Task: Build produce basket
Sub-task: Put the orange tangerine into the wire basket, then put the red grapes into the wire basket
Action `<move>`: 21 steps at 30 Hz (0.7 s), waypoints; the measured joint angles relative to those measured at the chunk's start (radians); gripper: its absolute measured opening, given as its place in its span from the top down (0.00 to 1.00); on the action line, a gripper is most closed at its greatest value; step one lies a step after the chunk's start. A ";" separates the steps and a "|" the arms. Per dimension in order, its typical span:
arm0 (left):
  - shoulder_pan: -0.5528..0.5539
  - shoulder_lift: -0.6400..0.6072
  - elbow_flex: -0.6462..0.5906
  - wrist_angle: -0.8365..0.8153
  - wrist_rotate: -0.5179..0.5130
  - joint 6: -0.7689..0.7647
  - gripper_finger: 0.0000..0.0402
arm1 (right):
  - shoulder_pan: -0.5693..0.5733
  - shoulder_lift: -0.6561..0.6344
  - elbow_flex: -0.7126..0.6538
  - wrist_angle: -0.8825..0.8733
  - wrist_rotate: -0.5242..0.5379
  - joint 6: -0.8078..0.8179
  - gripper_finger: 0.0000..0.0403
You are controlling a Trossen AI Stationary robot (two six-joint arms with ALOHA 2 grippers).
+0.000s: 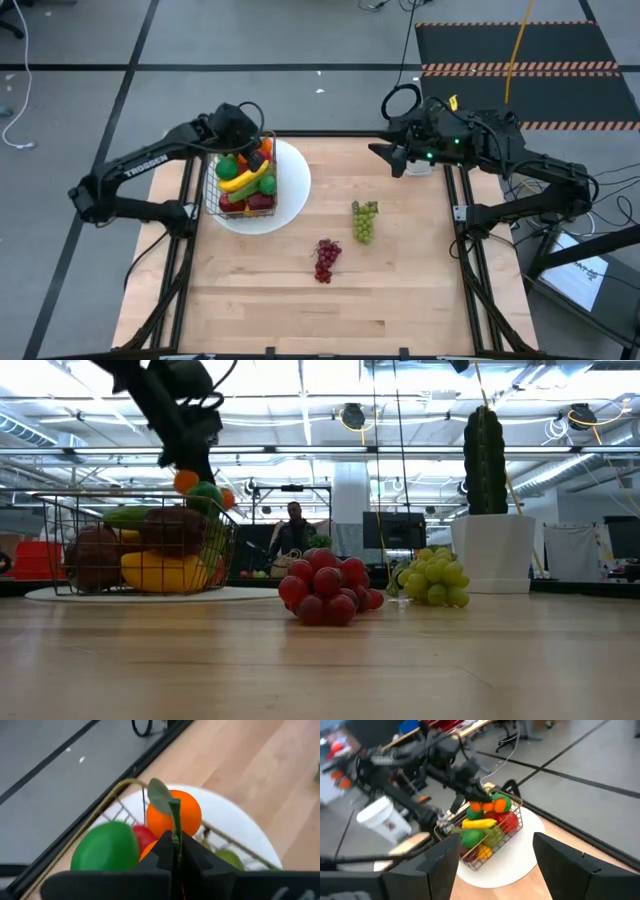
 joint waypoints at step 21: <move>0.028 -0.005 -0.011 -0.101 0.041 -0.138 0.43 | 0.091 0.042 0.000 0.062 0.177 0.315 0.38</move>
